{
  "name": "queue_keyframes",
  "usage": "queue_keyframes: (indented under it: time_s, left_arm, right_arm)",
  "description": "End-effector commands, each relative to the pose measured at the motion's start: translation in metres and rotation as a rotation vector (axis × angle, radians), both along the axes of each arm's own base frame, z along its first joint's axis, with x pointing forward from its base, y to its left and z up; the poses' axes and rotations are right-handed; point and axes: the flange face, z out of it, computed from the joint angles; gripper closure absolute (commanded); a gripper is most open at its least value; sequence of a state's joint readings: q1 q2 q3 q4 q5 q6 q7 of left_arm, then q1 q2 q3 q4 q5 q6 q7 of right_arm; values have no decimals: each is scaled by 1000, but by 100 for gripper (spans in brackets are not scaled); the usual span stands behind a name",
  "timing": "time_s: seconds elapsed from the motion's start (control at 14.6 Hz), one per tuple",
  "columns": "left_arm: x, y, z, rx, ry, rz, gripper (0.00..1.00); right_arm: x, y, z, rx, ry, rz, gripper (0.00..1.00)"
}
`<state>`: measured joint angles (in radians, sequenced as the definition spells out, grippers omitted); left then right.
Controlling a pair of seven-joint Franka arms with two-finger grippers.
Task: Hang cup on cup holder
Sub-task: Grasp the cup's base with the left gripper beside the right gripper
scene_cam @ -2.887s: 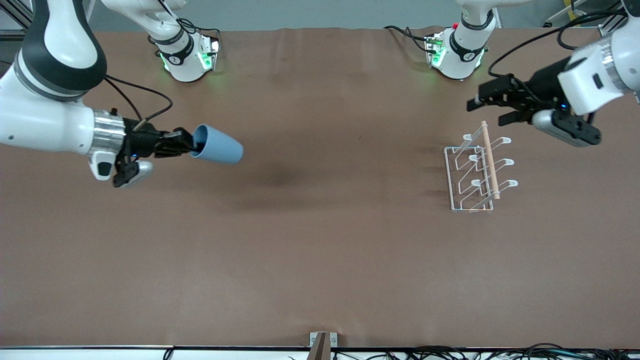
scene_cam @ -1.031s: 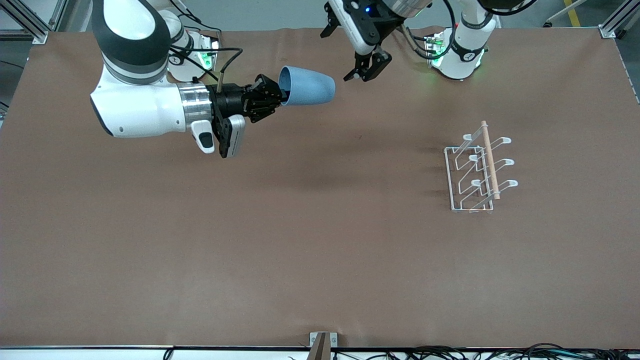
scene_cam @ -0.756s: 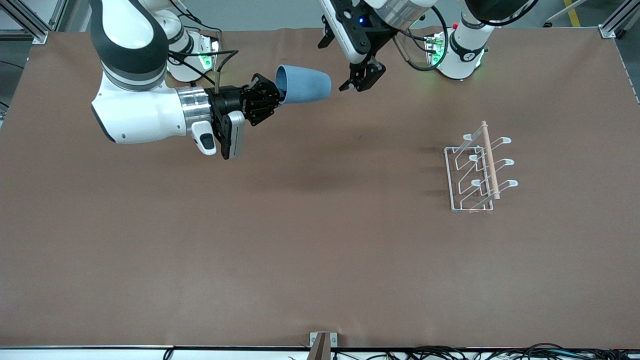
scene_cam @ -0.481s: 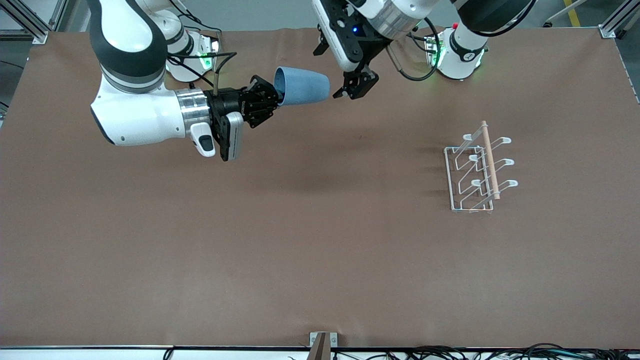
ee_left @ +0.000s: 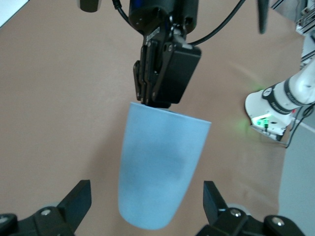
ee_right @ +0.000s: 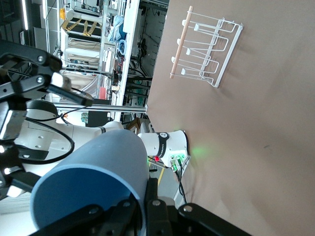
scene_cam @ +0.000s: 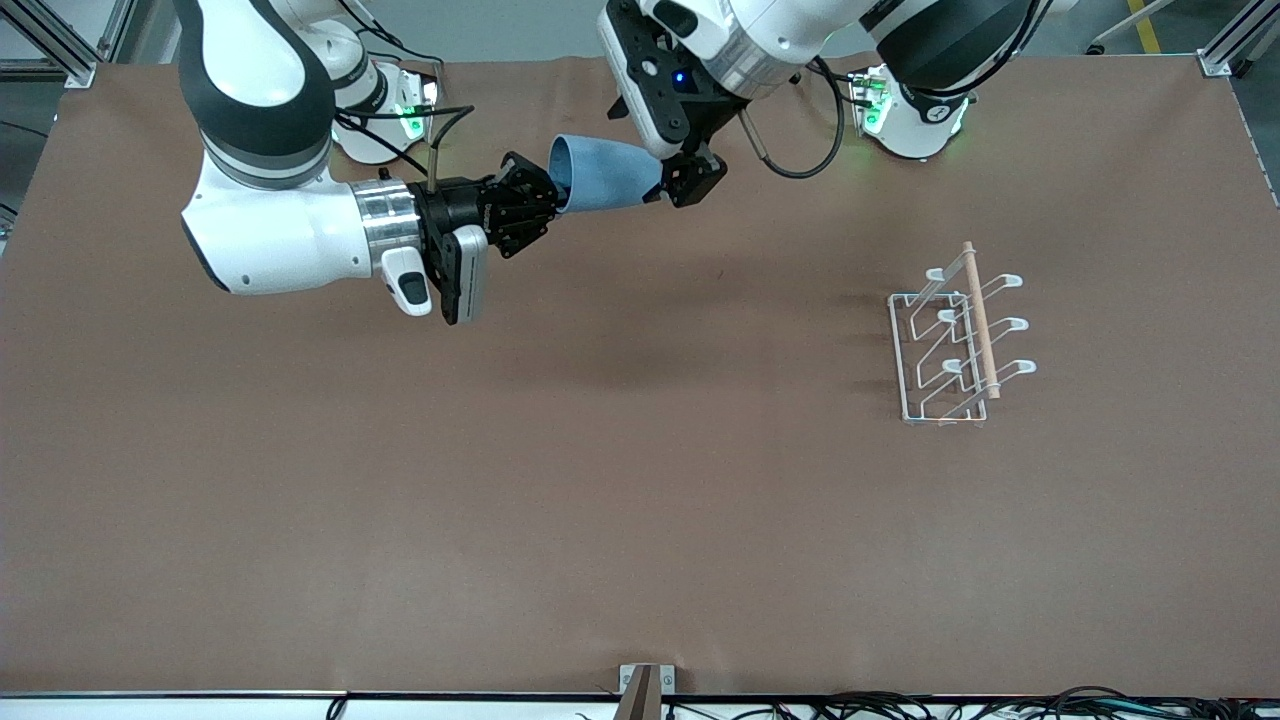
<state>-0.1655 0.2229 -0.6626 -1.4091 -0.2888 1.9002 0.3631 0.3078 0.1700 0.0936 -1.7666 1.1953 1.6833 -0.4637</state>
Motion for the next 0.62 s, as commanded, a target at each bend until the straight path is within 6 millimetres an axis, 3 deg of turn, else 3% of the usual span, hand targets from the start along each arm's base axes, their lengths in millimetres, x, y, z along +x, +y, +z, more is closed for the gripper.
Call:
queue_keyframes:
  time_s: [0.0,0.55]
  left_arm:
    - [2,-7,-6,14,-39,-28,0]
    - [-7,-21,-20,23,-31,-82,0]
  right_arm:
    - [3,2,2,23,-5,10,98]
    - [3,4,2,22,-6,7,97]
